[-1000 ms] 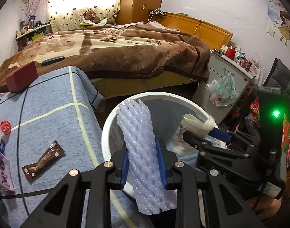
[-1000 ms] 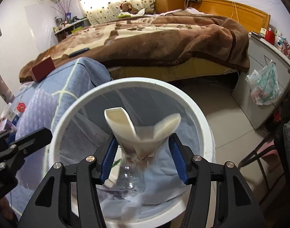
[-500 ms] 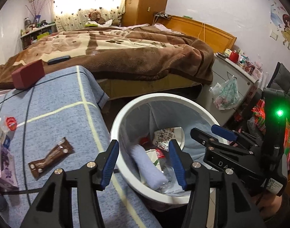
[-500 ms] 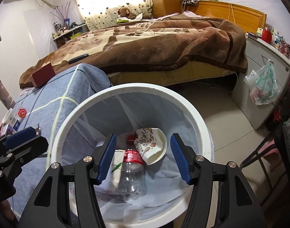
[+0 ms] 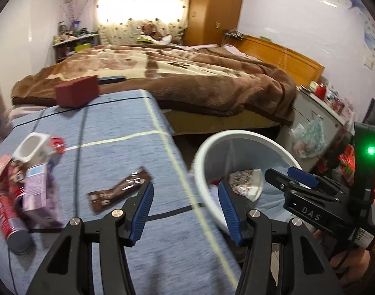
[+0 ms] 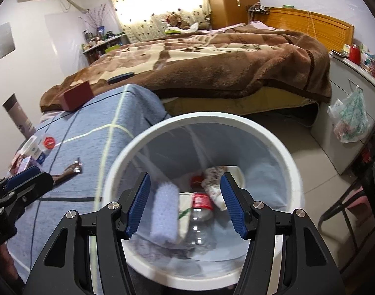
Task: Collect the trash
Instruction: 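Release the cup into the bin with the right tool while the left tool releases the foam net, then grasp the brown chocolate wrapper with the right tool while the left tool grasps a red Drink Milk can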
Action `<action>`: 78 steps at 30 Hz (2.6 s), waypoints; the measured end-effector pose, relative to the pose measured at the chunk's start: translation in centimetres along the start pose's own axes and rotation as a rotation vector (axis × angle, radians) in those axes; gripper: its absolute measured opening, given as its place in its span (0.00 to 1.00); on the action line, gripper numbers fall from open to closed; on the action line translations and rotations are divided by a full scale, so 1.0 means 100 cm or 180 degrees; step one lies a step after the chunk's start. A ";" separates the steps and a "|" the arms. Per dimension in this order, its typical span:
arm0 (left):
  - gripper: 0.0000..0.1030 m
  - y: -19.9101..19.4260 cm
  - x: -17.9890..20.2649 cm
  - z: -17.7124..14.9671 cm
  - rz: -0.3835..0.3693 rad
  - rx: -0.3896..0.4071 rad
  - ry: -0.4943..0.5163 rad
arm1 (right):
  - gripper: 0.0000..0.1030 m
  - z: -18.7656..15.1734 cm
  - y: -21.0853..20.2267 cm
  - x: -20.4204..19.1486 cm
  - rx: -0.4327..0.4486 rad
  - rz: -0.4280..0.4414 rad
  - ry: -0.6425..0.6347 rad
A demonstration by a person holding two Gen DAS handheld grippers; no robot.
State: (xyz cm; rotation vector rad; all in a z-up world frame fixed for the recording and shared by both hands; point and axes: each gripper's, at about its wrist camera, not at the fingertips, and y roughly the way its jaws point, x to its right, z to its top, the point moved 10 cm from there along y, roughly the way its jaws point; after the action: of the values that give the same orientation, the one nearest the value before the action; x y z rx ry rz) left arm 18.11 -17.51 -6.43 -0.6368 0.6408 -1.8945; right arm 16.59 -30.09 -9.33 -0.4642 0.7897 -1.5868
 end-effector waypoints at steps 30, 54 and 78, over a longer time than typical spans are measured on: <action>0.65 -0.083 -0.202 -0.054 0.0942 0.0185 -0.0954 | 0.59 -0.024 0.020 -0.144 -0.0279 0.0611 -0.0444; 0.68 -0.057 -0.252 -0.065 0.0817 0.0020 -0.1356 | 0.59 -0.025 0.068 -0.184 -0.0663 0.0399 -0.0609; 0.69 -0.050 -0.265 -0.073 0.0896 -0.0162 -0.1141 | 0.47 -0.034 0.057 -0.200 -0.0489 0.0459 -0.1119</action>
State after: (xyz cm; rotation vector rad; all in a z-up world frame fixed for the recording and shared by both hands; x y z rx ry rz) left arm 19.63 9.77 -12.24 -0.8477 0.5161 -1.4614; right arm 21.75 -10.02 -12.90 -0.7572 0.6603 -1.2700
